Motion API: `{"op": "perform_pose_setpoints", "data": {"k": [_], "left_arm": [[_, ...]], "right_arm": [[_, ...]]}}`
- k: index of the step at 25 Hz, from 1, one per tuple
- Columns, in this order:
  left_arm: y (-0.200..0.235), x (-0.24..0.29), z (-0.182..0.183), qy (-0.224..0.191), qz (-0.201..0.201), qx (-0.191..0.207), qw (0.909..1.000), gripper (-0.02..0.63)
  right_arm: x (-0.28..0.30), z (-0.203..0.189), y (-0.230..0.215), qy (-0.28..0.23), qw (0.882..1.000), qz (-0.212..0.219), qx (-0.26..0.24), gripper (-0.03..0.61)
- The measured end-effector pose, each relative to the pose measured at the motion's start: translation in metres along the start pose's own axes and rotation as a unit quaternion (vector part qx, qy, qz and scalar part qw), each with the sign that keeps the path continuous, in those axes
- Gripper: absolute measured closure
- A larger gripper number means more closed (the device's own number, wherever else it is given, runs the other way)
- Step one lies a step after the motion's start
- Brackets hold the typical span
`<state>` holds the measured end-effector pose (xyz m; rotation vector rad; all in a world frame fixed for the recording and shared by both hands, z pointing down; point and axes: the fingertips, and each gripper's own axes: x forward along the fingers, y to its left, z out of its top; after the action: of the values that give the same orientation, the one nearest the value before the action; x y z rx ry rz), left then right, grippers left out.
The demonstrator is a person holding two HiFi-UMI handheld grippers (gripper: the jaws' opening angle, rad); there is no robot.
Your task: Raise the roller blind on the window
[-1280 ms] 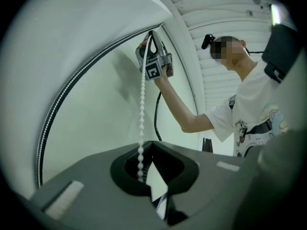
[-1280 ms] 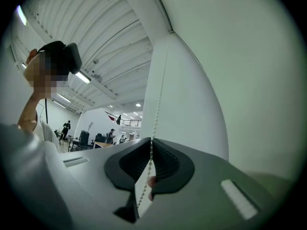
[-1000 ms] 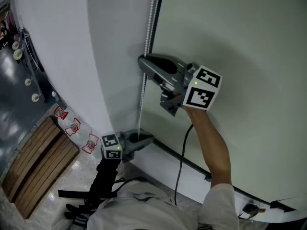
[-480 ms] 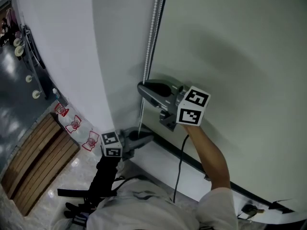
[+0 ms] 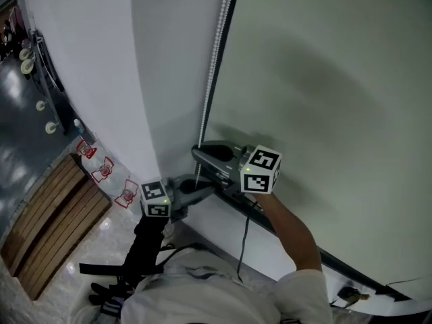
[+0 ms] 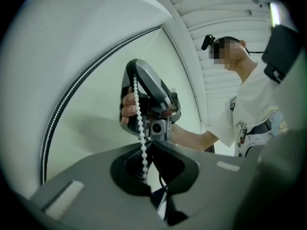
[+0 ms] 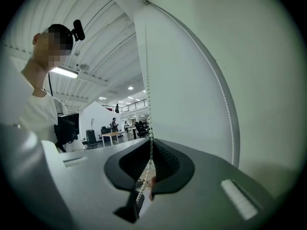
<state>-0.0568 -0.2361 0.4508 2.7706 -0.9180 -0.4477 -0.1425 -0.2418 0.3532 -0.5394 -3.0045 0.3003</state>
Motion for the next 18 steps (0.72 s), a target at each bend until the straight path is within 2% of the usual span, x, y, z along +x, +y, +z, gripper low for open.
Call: {"op": "perform_pose_setpoints", "data": {"k": [5, 8, 10, 11, 14, 18], "left_arm": [[0.0, 0.0, 0.003, -0.002, 0.001, 0.003, 1.0, 0.615], [0.001, 0.0, 0.005, -0.003, 0.001, 0.006, 1.0, 0.615], [0.001, -0.001, 0.005, -0.002, 0.0, 0.006, 1.0, 0.615], [0.001, -0.001, 0.005, -0.002, -0.001, 0.006, 1.0, 0.615], [0.0, -0.001, 0.003, -0.001, -0.002, 0.007, 1.0, 0.615], [0.001, -0.001, 0.003, 0.0, -0.002, 0.006, 1.0, 0.615]], "right_arm": [[-0.01, 0.008, -0.002, -0.044, 0.998, 0.02, 0.042, 0.561], [-0.014, 0.012, -0.001, -0.052, 0.999, 0.011, 0.001, 0.555], [-0.014, 0.02, 0.002, -0.057, 0.998, 0.016, -0.016, 0.494], [-0.014, 0.027, 0.004, -0.063, 0.998, 0.02, -0.019, 0.483], [-0.013, 0.054, 0.006, -0.084, 0.996, 0.025, -0.037, 0.453], [-0.013, 0.101, 0.012, -0.113, 0.99, 0.037, -0.073, 0.449]]}}
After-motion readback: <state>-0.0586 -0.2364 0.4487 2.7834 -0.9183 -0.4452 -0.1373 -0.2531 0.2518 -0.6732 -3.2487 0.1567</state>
